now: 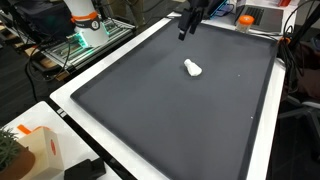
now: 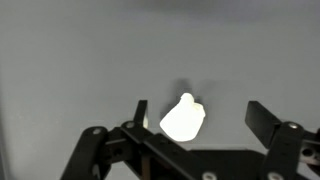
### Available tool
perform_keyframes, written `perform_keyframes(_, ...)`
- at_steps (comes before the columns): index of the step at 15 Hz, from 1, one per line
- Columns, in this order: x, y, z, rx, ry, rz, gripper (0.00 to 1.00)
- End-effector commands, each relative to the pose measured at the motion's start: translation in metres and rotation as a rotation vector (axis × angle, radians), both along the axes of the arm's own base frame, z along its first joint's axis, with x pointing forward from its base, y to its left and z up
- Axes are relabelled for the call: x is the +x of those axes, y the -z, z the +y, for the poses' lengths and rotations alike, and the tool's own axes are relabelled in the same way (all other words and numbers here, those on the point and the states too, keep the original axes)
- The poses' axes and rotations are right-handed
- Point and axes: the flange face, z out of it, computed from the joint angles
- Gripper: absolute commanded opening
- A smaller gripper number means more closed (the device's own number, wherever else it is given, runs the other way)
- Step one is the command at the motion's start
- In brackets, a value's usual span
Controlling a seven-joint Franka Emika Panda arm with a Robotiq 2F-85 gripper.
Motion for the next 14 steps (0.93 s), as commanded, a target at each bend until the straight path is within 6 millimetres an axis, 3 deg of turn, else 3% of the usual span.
perform_keyframes(1,-0.036,-0.023,-0.011,0.166,0.085,-0.067,1.00)
perform_keyframes(3,-0.038,-0.032,-0.011,0.209,0.155,-0.154,1.00)
perform_keyframes(5,-0.033,-0.044,-0.009,0.124,0.130,-0.229,1.00)
perform_keyframes(6,-0.024,-0.039,-0.009,0.160,0.116,-0.175,1.00)
perform_keyframes(10,-0.025,-0.046,-0.008,0.134,0.123,-0.214,1.00)
perform_keyframes(12,0.001,-0.054,0.007,0.169,0.121,-0.183,1.00)
perform_keyframes(14,0.009,-0.064,0.015,0.130,0.064,-0.075,1.00)
